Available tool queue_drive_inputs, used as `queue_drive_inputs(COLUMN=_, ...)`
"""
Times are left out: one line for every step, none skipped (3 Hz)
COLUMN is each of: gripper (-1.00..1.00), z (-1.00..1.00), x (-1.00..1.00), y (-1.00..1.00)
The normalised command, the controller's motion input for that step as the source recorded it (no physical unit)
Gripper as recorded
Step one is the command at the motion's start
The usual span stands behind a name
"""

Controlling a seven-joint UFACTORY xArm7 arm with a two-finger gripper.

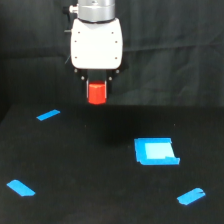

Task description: Pick up the red object from the table

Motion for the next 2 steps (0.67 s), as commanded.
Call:
queue_drive_inputs(gripper=-1.0, z=0.01, x=-0.02, y=-0.03)
queue_drive_inputs(gripper=-1.0, z=0.06, x=-0.01, y=-0.03)
